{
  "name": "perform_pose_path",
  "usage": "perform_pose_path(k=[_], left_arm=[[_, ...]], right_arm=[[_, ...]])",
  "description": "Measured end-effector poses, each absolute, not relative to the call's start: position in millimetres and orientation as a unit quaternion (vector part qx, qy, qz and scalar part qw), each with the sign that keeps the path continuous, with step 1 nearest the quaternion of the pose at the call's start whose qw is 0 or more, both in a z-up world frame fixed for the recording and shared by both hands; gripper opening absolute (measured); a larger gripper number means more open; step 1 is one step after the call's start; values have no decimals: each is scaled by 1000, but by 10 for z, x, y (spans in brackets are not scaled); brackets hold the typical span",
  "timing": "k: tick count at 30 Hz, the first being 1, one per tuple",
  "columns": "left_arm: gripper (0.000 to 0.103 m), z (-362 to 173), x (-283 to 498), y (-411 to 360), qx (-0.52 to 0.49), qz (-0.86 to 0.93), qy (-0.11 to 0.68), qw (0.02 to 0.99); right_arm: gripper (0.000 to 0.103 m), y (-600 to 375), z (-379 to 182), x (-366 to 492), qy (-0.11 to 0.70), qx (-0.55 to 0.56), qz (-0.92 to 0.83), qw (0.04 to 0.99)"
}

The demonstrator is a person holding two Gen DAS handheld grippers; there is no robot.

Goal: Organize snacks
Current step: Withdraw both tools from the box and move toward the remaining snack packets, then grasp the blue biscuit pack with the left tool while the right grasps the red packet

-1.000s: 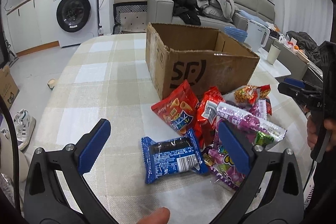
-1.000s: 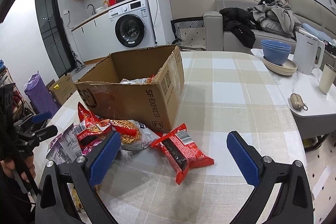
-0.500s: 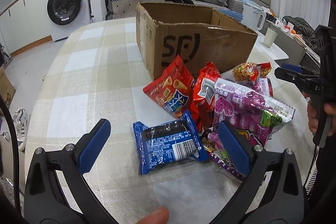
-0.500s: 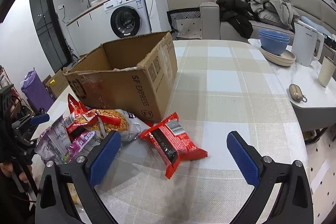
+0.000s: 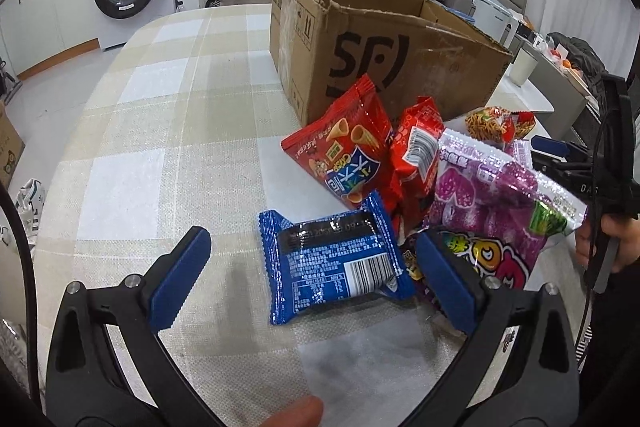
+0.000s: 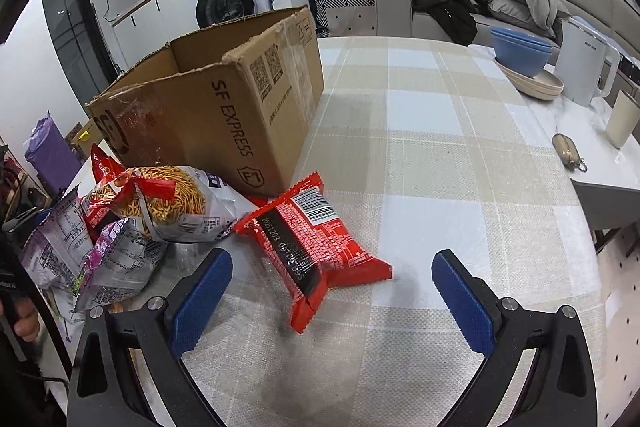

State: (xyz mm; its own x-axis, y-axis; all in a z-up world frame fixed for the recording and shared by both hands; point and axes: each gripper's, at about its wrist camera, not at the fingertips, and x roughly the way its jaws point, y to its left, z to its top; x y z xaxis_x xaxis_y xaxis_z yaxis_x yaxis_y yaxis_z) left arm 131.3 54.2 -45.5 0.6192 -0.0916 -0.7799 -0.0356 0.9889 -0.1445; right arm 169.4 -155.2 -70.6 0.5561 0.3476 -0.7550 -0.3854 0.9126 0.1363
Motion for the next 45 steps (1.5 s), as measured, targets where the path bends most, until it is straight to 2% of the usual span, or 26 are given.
perform_pose_path(k=[21,24,25,28,31,34,36,40,45], left_arm=[[102,-623,1447,519,-74,-32,459,885],[101,-656,1440,508,-72,-30,463,883],[99,-670,1443,507,-72,-32,465,882],[93,-711,1443,503,-74,-42,472,878],[89,-728,1423,498,-72,-47,471,878],[85,-729,1409,487,-68,-50,469,879],[81,-723,1397,484,-69,-54,466,880],[76,-719,1367,460,-68,-58,466,880],[75,-723,1357,436,-58,-58,469,880]], right_arm=[[99,-1364,-740,1722,413,-32,212,885],[92,-1370,-736,1723,413,-30,213,885],[87,-1371,-738,1721,414,-29,214,884],[81,-1383,-738,1725,415,-27,210,885],[65,-1388,-746,1732,417,-27,212,883],[58,-1395,-759,1735,420,-32,210,882],[49,-1397,-742,1708,414,-38,212,884],[41,-1422,-743,1639,417,-53,218,881],[41,-1473,-726,1585,430,-68,225,872]])
